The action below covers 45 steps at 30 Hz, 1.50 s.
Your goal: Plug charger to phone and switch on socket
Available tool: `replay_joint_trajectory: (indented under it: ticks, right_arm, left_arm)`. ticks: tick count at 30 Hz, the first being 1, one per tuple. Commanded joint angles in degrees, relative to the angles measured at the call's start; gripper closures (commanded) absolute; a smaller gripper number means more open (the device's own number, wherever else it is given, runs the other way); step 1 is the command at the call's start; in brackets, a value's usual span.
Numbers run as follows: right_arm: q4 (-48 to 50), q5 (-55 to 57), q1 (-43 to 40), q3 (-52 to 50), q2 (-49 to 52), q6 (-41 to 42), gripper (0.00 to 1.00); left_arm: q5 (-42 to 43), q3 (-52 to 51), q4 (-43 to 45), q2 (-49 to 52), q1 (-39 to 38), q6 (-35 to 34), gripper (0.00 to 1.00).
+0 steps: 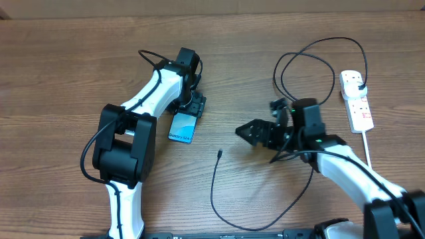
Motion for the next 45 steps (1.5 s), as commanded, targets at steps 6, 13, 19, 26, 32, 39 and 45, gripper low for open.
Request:
replay_joint_trajectory:
  ticks: [6,13,19,26,32,39,45]
  right_arm:
    - [11.0,-0.7,6.6,1.7,6.6,7.2,0.0]
    - [14.6,7.7,11.2,1.7,6.9,10.5,0.0]
    - [16.2,13.4,14.4,1.7,6.9,13.0,0.0]
    - [19.4,20.0,17.7,1.7,7.1,13.1,0.0]
    - [24.8,24.9,21.4,1.7,10.1,13.0,0.05]
    - [31.4,29.7,22.4,1.7,15.9,13.0,0.16]
    - [34.4,30.2,22.1,1.7,17.2,12.8,0.38]
  left_arm:
    - [18.4,-0.3,-1.0,1.7,1.9,3.1,0.3]
    - [33.9,-0.3,-1.6,1.7,5.1,6.3,0.3]
    - [43.2,-0.3,-1.7,1.7,6.3,9.7,0.3]
    - [47.6,-0.3,-1.6,1.7,6.2,10.5,0.3]
    - [47.6,-0.3,-1.4,1.7,6.2,10.5,0.3]
    - [47.6,-0.3,-1.4,1.7,6.1,10.5,0.29]
    - [47.6,-0.3,-1.4,1.7,6.1,10.5,0.29]
